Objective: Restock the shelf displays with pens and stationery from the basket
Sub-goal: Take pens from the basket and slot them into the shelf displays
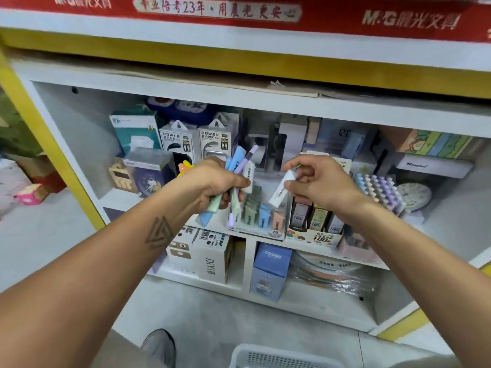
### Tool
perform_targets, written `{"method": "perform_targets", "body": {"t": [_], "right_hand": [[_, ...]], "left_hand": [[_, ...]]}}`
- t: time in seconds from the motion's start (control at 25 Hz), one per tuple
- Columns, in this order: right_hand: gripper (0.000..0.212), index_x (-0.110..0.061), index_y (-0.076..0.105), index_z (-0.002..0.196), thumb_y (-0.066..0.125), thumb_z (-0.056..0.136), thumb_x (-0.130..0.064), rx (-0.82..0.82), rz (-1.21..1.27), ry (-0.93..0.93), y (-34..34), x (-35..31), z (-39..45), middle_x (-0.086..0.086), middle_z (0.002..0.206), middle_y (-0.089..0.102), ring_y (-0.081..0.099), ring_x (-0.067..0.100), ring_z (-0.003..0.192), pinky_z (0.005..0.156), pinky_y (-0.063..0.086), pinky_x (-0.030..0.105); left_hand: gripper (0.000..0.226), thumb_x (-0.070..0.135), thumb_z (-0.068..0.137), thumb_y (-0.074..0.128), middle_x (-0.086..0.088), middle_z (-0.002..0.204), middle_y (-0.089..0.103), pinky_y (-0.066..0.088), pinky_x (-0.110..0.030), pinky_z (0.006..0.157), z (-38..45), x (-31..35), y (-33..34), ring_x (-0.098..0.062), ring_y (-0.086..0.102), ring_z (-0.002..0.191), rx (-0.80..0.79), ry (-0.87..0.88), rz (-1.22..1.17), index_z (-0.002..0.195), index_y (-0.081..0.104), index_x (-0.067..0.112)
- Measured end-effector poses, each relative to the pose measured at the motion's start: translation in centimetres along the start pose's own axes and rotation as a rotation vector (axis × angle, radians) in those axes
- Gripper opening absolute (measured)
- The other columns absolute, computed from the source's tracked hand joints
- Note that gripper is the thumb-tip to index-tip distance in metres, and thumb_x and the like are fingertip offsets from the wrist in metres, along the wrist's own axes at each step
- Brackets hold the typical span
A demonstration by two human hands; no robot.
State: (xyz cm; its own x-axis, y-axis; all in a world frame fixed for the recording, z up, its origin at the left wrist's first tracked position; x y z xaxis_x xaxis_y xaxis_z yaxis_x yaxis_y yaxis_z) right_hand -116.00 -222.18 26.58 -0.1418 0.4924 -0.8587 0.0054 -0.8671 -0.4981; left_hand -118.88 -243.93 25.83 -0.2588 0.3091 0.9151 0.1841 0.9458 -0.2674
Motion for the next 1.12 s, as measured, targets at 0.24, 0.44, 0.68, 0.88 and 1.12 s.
{"method": "perform_targets", "body": {"t": [0.24, 0.44, 0.68, 0.88, 1.12], "right_hand": [[0.018, -0.02, 0.072, 0.095, 0.065, 0.095, -0.004, 0.044, -0.1, -0.047, 0.0, 1.1, 1.5, 0.01, 0.077, 0.071, 0.074, 0.018, 0.07, 0.065, 0.063, 0.039], [0.014, -0.029, 0.069, 0.095, 0.067, 0.094, -0.015, 0.087, -0.36, -0.181, -0.2, 1.7, 2.5, -0.007, 0.08, 0.07, 0.07, 0.007, 0.072, 0.069, 0.062, 0.036], [0.012, -0.031, 0.074, 0.094, 0.072, 0.09, -0.019, 0.087, -0.514, -0.245, 0.3, 2.2, 3.3, -0.021, 0.079, 0.064, 0.061, -0.006, 0.08, 0.076, 0.052, 0.022], [0.012, -0.032, 0.074, 0.085, 0.077, 0.087, -0.02, 0.052, -0.467, -0.203, -0.1, 2.3, 3.4, -0.015, 0.078, 0.069, 0.066, -0.002, 0.071, 0.069, 0.056, 0.02], [0.023, -0.032, 0.07, 0.081, 0.079, 0.084, -0.011, -0.038, -0.531, -0.224, -0.4, 2.5, 3.6, -0.008, 0.095, 0.073, 0.066, 0.008, 0.087, 0.085, 0.058, 0.036]], "left_hand": [[0.012, 0.005, 0.088, 0.069, -0.016, 0.056, 0.065, 0.031, -0.019, 0.035, 1.1, -0.5, 0.3, -0.015, 0.037, 0.029, -0.019, -0.021, -0.007, 0.087, 0.059, -0.001], [0.011, 0.006, 0.087, 0.07, -0.015, 0.058, 0.066, 0.033, -0.019, 0.037, 1.2, -0.5, 0.4, -0.014, 0.039, 0.03, -0.014, -0.037, -0.002, 0.088, 0.06, 0.0], [0.011, 0.006, 0.087, 0.07, -0.014, 0.056, 0.066, 0.034, -0.018, 0.037, 1.4, -0.3, 0.4, -0.013, 0.039, 0.03, -0.02, -0.036, -0.006, 0.084, 0.061, 0.001], [0.012, 0.005, 0.087, 0.071, -0.015, 0.057, 0.066, 0.034, -0.019, 0.037, 1.4, -0.2, 0.2, -0.014, 0.042, 0.03, -0.008, -0.035, -0.01, 0.089, 0.061, 0.0], [0.018, 0.006, 0.086, 0.072, -0.016, 0.062, 0.066, 0.035, -0.019, 0.036, 1.3, 0.1, 0.2, -0.014, 0.046, 0.029, 0.004, -0.033, -0.001, 0.098, 0.06, -0.001]]}}
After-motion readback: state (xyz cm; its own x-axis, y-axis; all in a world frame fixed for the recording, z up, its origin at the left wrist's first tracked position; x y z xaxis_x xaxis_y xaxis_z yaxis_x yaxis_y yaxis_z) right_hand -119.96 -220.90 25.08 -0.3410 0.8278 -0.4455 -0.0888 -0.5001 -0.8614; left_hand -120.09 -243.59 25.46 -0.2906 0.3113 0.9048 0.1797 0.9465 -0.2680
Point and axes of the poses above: each hand's wrist, its own z-axis towards the middle knuckle, its own y-axis out of the palm, x = y × z, the point moved 2 cm from there along z, towards the middle knuckle
